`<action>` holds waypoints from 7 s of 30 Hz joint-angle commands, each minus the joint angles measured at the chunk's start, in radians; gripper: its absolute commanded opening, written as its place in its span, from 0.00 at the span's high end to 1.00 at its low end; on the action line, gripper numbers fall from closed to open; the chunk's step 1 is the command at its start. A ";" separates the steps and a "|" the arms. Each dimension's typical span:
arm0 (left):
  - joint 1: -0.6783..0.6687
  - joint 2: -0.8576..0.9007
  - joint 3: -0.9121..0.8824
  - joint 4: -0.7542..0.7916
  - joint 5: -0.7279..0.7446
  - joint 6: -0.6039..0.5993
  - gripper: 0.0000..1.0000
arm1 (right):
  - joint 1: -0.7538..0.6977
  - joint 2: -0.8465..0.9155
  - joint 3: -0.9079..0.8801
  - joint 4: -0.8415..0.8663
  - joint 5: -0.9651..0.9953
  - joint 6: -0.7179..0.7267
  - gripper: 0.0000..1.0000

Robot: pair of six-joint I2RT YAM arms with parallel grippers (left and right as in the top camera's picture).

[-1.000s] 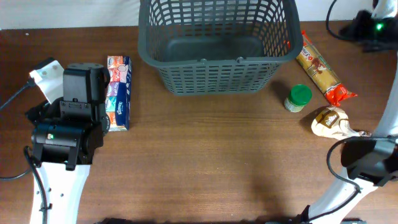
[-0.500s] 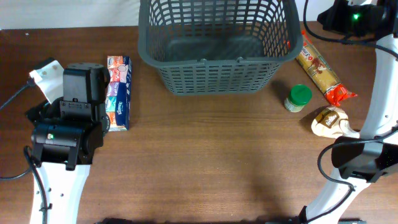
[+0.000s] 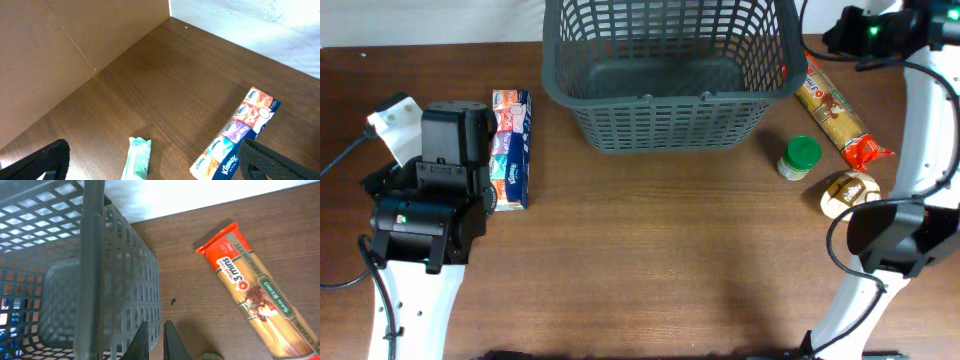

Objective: Pack container

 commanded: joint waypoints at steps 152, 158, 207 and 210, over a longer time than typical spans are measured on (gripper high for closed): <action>0.005 0.001 0.010 -0.002 -0.014 0.016 0.00 | 0.044 0.020 -0.458 -0.166 0.364 -0.143 0.01; 0.005 0.001 0.010 -0.002 -0.014 0.016 0.00 | 0.050 0.048 -0.460 -0.159 0.360 -0.144 0.01; 0.005 0.001 0.010 -0.002 -0.014 0.016 0.00 | 0.076 0.086 -0.611 -0.036 0.357 -0.141 0.01; 0.005 0.001 0.010 -0.002 -0.014 0.016 0.00 | 0.076 0.086 -0.614 -0.035 0.356 -0.141 0.01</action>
